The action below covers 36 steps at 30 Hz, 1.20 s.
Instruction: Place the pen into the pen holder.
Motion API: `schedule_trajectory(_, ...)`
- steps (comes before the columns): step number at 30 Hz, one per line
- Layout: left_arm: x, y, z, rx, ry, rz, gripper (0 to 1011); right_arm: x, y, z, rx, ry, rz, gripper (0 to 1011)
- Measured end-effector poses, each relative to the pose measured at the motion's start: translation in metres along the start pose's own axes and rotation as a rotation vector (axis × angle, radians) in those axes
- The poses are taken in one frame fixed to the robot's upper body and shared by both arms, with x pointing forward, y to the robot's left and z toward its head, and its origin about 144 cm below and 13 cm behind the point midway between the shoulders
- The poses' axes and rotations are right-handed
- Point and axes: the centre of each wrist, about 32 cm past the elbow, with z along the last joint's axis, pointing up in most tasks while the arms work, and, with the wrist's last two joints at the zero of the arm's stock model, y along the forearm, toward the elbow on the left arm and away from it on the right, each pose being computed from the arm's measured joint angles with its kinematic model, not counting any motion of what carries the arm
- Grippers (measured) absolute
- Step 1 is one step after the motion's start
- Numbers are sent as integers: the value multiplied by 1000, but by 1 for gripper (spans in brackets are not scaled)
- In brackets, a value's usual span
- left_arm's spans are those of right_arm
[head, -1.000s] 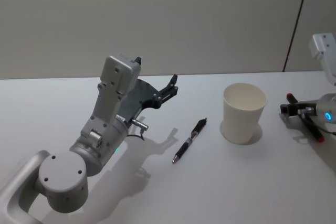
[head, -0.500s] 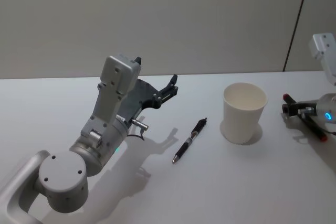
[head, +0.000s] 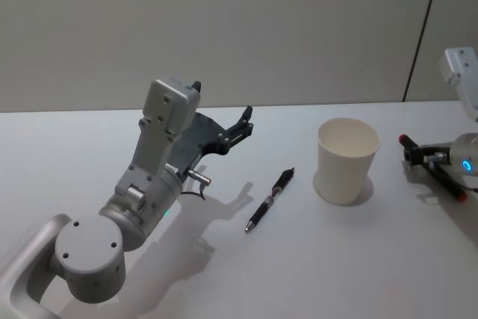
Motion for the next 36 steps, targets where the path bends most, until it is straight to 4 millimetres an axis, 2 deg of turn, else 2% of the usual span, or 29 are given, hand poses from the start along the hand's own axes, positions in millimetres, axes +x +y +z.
schedule_trajectory(9,0,0,0,0,0,0,1001,0,0,0,0,0,0,236)
schedule_trajectory(11,0,0,0,0,0,0,1001,0,0,0,0,0,0,187)
schedule_trajectory(36,0,0,0,0,0,0,1001,-4,-4,3,41,-17,-17,183)
